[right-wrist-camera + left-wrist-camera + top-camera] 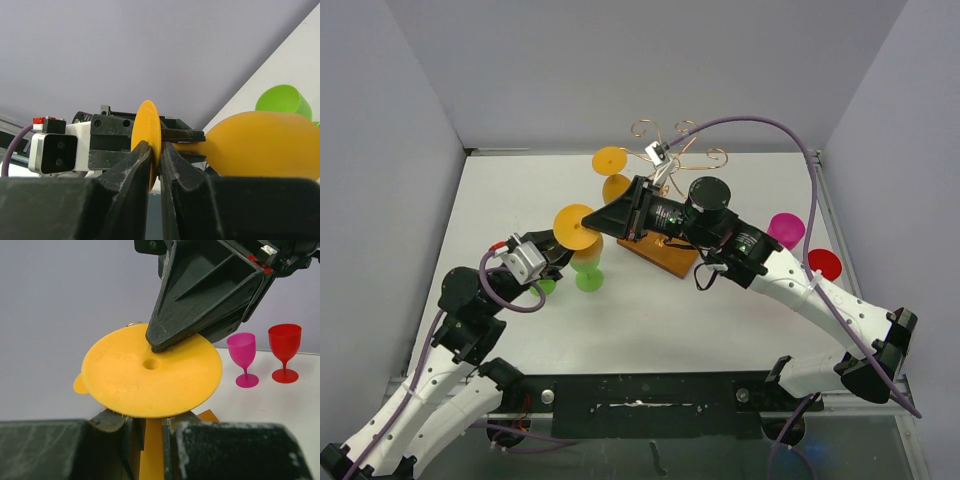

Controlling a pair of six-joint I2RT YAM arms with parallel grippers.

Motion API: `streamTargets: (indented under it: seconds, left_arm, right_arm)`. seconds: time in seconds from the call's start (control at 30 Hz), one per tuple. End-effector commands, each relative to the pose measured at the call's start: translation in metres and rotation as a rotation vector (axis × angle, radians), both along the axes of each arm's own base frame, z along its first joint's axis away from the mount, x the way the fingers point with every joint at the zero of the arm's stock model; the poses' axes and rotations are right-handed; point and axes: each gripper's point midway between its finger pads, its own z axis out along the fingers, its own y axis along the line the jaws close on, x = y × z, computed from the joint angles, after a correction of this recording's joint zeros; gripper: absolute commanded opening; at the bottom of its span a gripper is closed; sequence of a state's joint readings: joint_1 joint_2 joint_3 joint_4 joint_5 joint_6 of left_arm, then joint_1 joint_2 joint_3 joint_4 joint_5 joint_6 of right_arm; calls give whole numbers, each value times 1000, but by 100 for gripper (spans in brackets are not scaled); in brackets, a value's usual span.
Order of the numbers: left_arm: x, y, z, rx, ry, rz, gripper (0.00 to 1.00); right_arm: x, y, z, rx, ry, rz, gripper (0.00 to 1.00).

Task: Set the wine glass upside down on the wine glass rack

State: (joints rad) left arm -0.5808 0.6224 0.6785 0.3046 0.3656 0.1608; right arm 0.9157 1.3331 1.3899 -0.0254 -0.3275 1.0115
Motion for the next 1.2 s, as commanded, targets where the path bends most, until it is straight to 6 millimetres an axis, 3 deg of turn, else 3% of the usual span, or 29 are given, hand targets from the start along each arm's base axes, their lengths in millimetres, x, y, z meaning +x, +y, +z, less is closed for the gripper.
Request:
streamTargets:
  seconds: [0.0, 0.07, 0.23, 0.37, 0.57, 0.77, 0.9, 1.17]
  left_arm:
    - [-7, 4, 23, -38, -90, -2, 0]
    - [-6, 7, 25, -62, -84, 16, 2]
    - [-7, 21, 34, -129, -73, 69, 40]
    - [-6, 42, 44, -217, -49, 152, 55]
    - [-9, 89, 61, -424, 16, 311, 57]
    - [-2, 121, 54, -558, 127, 445, 57]
    - [6, 125, 45, -596, 181, 478, 57]
    - [33, 116, 32, -597, 273, 531, 57]
  right_arm:
    - [-15, -5, 29, 117, -39, 72, 9]
    - [-16, -6, 32, 135, -40, 95, 0]
    - [-16, -13, 46, 152, -74, 83, 0]
    - [-14, -28, 65, 184, -84, 62, 0]
    - [-13, -59, 108, 215, -163, 12, 0]
    - [-3, -99, 149, 271, -220, -28, 0]
    - [20, -132, 165, 275, -278, -132, 0]
    - [78, -220, 180, 207, -448, -457, 0]
